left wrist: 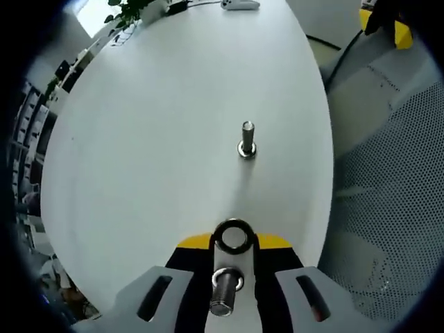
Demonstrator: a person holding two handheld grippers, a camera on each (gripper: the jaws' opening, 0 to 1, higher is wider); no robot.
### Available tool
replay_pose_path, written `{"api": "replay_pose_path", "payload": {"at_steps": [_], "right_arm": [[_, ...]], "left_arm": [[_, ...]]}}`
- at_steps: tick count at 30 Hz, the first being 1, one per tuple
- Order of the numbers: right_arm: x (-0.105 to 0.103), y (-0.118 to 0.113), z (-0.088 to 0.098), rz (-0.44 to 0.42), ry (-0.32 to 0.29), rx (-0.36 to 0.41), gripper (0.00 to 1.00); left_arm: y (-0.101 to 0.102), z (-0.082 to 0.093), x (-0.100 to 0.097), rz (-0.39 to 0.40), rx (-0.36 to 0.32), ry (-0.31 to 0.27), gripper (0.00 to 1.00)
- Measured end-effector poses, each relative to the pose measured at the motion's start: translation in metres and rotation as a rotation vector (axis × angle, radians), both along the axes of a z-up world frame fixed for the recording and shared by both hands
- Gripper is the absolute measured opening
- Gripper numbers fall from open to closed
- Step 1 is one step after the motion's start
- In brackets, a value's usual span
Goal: Place the washer onto the threaded stud by aligning its center hole with the stud, sliding it down to the base, and recovering from edge contact or off-axis alignment until the washer reaches the visible bottom stop.
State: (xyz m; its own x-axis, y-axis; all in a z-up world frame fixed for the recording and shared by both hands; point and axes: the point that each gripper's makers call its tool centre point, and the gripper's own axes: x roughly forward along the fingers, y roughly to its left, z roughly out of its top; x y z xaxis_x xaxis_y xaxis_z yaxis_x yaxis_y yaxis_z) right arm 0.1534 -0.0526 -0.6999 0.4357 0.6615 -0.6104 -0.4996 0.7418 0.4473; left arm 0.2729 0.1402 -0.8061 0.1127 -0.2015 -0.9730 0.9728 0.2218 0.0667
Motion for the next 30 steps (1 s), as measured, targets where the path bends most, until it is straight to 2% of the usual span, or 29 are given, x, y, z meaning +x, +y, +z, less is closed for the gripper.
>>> {"api": "replay_pose_path", "payload": {"at_steps": [9, 16, 20, 30], "right_arm": [[0.001, 0.000, 0.001, -0.001, -0.008, 0.006, 0.26], [0.000, 0.001, 0.002, 0.009, -0.009, 0.008, 0.26], [0.000, 0.002, 0.002, 0.012, -0.011, 0.010, 0.26], [0.000, 0.003, 0.003, 0.012, -0.014, 0.018, 0.26]], "left_arm": [[0.001, 0.038, 0.004, 0.012, -0.013, -0.015, 0.19], [0.011, 0.065, 0.001, 0.005, 0.001, -0.018, 0.19], [0.019, 0.067, -0.003, 0.011, 0.016, -0.013, 0.19], [0.046, 0.051, -0.007, 0.037, 0.059, 0.004, 0.19]]}}
